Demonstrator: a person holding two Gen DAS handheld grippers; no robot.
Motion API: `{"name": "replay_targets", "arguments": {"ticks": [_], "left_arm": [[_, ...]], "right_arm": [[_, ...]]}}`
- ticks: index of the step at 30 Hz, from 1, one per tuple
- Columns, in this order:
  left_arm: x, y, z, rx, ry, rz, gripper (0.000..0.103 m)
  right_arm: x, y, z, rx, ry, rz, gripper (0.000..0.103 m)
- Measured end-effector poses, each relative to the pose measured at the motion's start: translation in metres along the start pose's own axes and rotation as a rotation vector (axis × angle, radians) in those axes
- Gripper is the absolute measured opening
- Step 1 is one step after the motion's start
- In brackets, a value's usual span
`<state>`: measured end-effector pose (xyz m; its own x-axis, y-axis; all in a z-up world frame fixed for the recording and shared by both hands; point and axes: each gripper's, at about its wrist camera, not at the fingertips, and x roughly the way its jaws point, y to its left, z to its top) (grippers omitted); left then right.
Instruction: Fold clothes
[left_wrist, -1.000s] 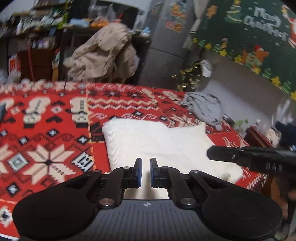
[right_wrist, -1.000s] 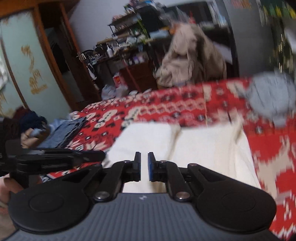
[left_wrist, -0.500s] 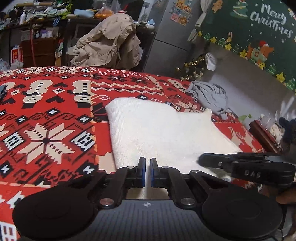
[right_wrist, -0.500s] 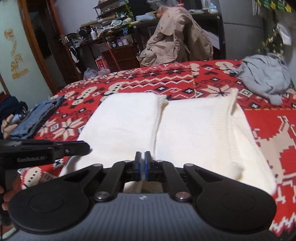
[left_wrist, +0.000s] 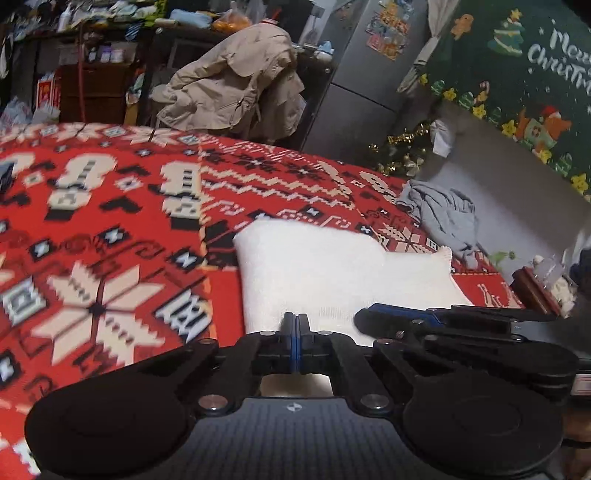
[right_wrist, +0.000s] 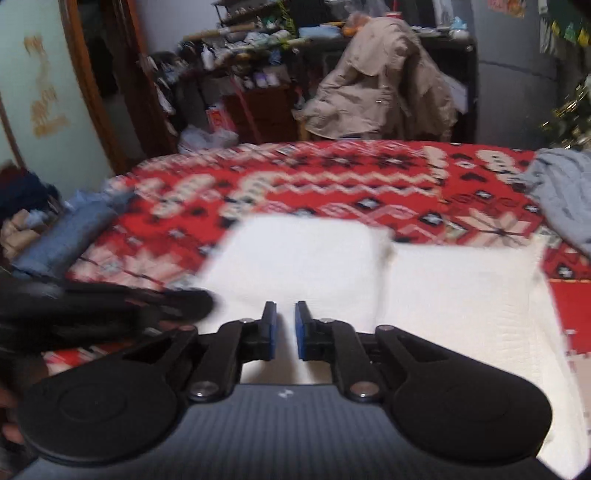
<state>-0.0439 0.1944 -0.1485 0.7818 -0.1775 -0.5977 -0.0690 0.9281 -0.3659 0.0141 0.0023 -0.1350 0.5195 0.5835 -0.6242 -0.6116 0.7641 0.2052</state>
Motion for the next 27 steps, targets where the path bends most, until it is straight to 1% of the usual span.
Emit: {"name": "replay_targets", "arguments": {"ticks": [1,2,5,6,8,11,13,15,17,18,20,21,22,25,27], "left_arm": [[-0.001,0.002,0.000,-0.019,0.002,-0.004,0.003],[-0.002,0.003,0.001,-0.037,0.005,-0.008,0.003],[-0.007,0.004,0.010,-0.084,-0.007,-0.025,0.003],[-0.006,0.004,0.017,-0.092,-0.012,-0.031,0.005],[-0.002,0.003,0.031,-0.108,-0.022,-0.040,0.005],[0.014,0.000,0.051,-0.107,-0.026,-0.072,0.005],[0.029,-0.004,0.059,-0.085,-0.008,-0.049,0.005],[0.040,-0.004,0.061,-0.084,0.011,-0.024,0.005],[0.047,0.000,0.057,-0.090,0.015,0.023,0.003],[0.047,0.004,0.053,-0.109,0.007,0.024,0.003],[0.046,0.011,0.045,-0.150,-0.013,0.012,0.003],[0.044,0.011,0.042,-0.154,-0.022,0.012,0.003],[0.042,0.010,0.040,-0.155,-0.030,0.019,0.003],[0.038,0.007,0.037,-0.145,-0.051,0.038,0.003],[0.035,0.005,0.036,-0.134,-0.061,0.048,0.003]], "right_arm": [[-0.001,-0.006,-0.003,0.014,-0.010,0.011,0.007],[-0.003,-0.012,-0.003,0.027,-0.005,-0.005,0.000],[-0.011,-0.024,0.003,0.046,-0.004,-0.073,0.000],[-0.015,-0.026,0.007,0.047,-0.014,-0.069,0.000],[-0.018,-0.029,0.018,0.050,-0.039,-0.064,0.009],[-0.006,-0.030,0.040,0.072,-0.037,-0.014,0.009],[0.007,-0.027,0.051,0.083,-0.028,0.023,0.009],[0.024,-0.018,0.058,0.054,-0.004,0.030,0.009],[0.041,-0.014,0.057,0.033,0.023,0.005,0.009],[0.050,-0.013,0.056,0.023,0.037,-0.008,0.008],[0.054,-0.019,0.055,0.023,0.025,-0.053,0.009],[0.055,-0.022,0.054,0.023,0.019,-0.075,0.007],[0.056,-0.029,0.053,0.039,0.019,-0.072,0.000],[0.057,-0.046,0.051,0.112,0.020,-0.035,0.000],[0.056,-0.045,0.052,0.088,0.014,-0.052,0.000]]}}
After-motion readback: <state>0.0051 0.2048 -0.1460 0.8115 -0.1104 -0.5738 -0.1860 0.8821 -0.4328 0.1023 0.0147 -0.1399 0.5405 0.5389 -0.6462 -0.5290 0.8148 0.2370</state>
